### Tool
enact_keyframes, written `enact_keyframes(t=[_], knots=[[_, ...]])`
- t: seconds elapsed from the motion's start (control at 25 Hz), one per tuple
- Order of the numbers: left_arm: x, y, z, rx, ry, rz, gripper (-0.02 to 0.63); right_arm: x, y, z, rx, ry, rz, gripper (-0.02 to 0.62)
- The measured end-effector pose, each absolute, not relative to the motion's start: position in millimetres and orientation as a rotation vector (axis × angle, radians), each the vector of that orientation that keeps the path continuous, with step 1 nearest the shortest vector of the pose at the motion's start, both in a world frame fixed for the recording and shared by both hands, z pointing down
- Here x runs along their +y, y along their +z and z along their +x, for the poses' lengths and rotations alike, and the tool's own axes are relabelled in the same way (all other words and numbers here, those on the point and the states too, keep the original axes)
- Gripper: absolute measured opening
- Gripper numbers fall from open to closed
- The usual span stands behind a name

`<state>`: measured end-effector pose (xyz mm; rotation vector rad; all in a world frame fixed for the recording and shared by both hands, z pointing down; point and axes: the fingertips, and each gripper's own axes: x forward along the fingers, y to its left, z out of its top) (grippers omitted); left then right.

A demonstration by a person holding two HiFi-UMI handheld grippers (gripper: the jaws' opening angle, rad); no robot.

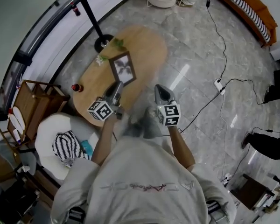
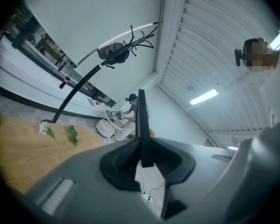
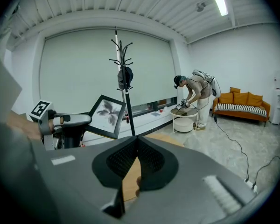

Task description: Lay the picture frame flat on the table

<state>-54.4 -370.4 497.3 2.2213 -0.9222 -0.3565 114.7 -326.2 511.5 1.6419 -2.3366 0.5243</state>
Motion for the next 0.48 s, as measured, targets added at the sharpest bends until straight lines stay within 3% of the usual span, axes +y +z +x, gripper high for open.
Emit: enact_keyframes(t=[0.48], knots=[[-394.2,560.5,-41.6,-0.931,-0.316,2.129,0.071,-350.6,568.1,120.4,-2.314,0.633,1.603,0.006]])
